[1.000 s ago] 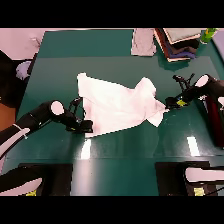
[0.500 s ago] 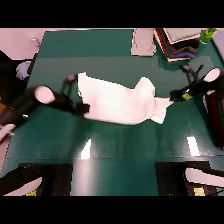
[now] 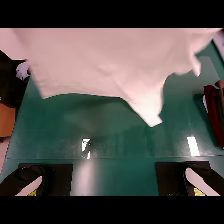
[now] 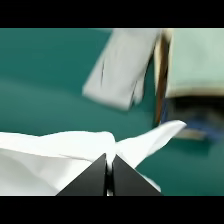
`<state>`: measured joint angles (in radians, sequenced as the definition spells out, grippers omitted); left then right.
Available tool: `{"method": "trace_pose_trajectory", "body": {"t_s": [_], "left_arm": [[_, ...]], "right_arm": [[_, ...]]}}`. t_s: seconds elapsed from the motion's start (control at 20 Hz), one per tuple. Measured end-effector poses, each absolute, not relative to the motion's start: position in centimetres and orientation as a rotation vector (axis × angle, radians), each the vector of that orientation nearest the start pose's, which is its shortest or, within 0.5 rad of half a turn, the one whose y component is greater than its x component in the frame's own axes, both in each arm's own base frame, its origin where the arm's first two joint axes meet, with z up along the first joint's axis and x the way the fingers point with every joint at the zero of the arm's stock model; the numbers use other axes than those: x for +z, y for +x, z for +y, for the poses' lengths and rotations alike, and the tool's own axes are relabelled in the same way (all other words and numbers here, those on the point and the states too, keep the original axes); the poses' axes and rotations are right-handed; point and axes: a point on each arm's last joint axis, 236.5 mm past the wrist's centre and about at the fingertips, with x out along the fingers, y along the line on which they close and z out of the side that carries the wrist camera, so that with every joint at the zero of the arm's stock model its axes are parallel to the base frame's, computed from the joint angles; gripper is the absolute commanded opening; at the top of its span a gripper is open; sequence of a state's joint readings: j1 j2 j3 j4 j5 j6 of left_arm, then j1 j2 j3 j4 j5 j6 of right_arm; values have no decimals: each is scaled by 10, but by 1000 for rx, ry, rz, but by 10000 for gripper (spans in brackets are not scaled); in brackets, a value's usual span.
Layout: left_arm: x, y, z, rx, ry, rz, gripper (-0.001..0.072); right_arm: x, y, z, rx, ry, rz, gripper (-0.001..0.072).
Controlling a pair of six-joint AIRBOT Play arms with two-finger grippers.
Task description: Fold the shirts.
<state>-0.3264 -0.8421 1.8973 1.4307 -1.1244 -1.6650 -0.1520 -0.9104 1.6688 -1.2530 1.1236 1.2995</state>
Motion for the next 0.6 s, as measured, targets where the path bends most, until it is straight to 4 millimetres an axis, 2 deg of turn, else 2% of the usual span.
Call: {"method": "trace_pose_trajectory", "body": {"t_s": [0.15,0.3,0.4,0.45,0.55,0.6], "left_arm": [[548,225,-103,-441,-146,-72,25],[575,208,-95,-436,-151,-165,24],[578,207,-94,-435,-150,-179,25],[576,209,-95,-433,-149,-176,25],[561,223,-98,-426,-141,-130,25],[547,235,-101,-416,-130,-84,25]], "right_arm": [[464,308,15,117,-101,118,18],[516,274,14,83,-126,-18,17],[534,268,13,73,-134,-53,17],[536,272,12,71,-131,-50,17],[532,289,10,75,-118,-20,17],[522,304,11,89,-105,15,17]]}}
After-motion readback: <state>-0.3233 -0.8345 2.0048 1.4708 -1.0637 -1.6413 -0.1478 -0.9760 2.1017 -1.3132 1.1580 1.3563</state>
